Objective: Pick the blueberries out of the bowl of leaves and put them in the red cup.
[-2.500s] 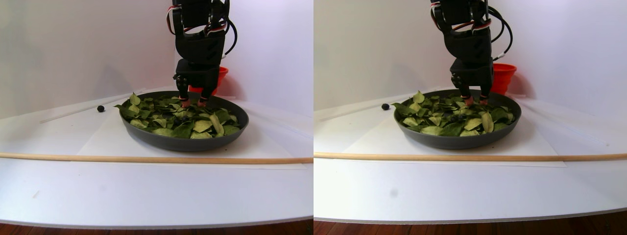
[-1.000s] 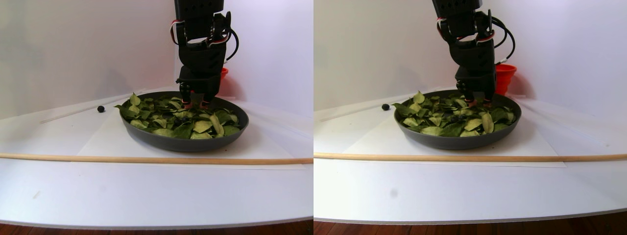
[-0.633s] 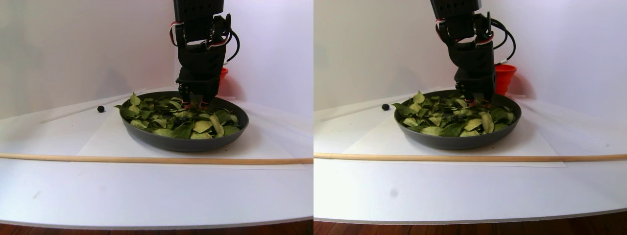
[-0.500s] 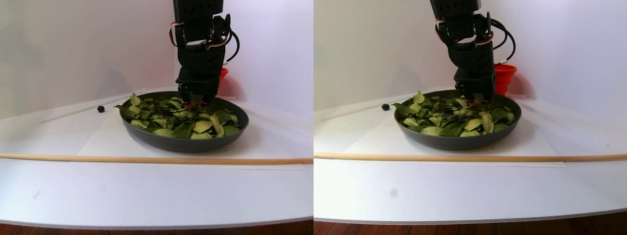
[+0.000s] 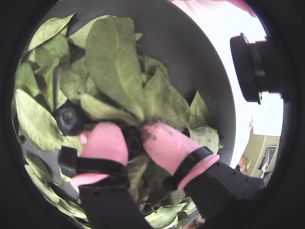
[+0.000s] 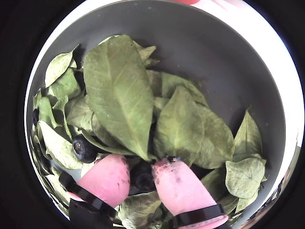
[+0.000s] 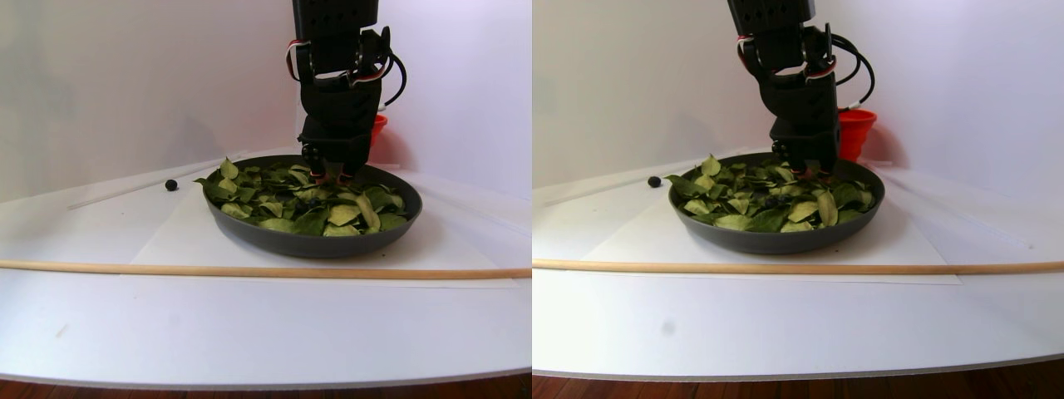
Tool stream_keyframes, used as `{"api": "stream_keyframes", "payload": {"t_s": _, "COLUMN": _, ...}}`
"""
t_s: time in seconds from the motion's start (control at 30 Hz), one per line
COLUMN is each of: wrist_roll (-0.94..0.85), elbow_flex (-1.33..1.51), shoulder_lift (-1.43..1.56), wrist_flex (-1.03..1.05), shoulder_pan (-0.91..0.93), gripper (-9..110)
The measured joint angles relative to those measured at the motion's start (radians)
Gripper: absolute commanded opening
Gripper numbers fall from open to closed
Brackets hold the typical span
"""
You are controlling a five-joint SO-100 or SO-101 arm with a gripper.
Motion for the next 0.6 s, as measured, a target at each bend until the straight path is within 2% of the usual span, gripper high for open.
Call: {"api": "stream_keyframes", "payload": {"t_s": 0.6, "wrist_roll": -0.002, "elbow_flex": 0.023, "shoulder_lift": 0.086, "wrist_flex": 0.021, "shoulder_pan": 0.002, "gripper": 8}}
